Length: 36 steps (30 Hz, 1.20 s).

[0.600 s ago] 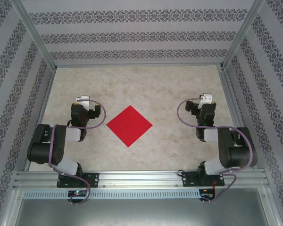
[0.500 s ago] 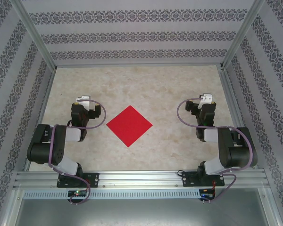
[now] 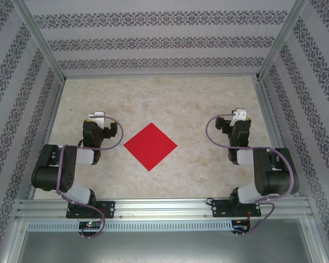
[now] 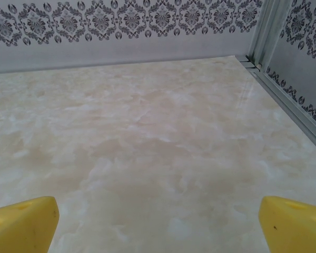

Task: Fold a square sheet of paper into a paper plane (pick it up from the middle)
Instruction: Move the square sheet of paper to the center of the table.

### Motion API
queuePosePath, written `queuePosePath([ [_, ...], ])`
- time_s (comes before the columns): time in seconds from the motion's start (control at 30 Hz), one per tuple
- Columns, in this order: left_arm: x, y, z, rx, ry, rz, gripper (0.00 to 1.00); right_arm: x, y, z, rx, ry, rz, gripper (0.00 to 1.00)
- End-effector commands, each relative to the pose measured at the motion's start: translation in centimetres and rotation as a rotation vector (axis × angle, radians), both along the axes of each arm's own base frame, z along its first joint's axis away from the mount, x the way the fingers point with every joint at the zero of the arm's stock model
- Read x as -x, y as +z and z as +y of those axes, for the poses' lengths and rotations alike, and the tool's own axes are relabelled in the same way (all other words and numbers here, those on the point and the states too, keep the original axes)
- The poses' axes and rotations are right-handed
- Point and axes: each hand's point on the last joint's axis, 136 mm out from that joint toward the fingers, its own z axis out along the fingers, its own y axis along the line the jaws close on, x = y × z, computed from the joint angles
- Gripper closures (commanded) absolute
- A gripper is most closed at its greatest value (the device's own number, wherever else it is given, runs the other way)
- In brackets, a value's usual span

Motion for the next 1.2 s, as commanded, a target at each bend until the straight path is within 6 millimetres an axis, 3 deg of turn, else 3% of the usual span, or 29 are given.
queuePosePath([
  [0.0,-0.8,1.3,-0.7,-0.003,-0.032,-0.050,0.00,-0.8,1.3,0.0,0.006,0.017,-0.044,0.02],
  [0.27,-0.9,1.7,-1.0,-0.005,-0.050,-0.046,0.00,-0.6,1.6,0.1,0.013,0.018,-0.057,0.02],
  [0.47,-0.4,5.0,0.6,0.012,0.056,-0.014,0.00,-0.1,5.9,1.3,0.096,-0.032,0.006,0.02],
  [0.6,0.3,7.9,1.8,0.088,0.155,-0.020,0.00,-0.4,9.0,3.1,0.001,-0.049,0.051,0.02],
  [0.67,0.7,9.2,2.2,0.136,0.202,-0.004,0.00,-0.7,9.7,4.5,-0.061,-0.042,0.102,0.02],
  [0.77,1.4,11.2,2.1,0.196,0.223,0.024,0.00,-1.5,9.9,8.1,-0.083,0.002,0.189,0.02],
  [0.87,1.8,12.9,2.1,0.225,0.237,0.050,0.00,-2.1,9.1,13.8,-0.047,0.127,0.281,0.02],
  [1.0,2.0,14.4,1.6,0.264,0.220,0.071,0.00,-2.1,6.4,21.5,0.060,0.317,0.420,0.02],
  [1.17,2.1,14.8,1.3,0.281,0.209,0.075,0.00,-0.7,2.6,28.2,0.149,0.501,0.572,0.02],
])
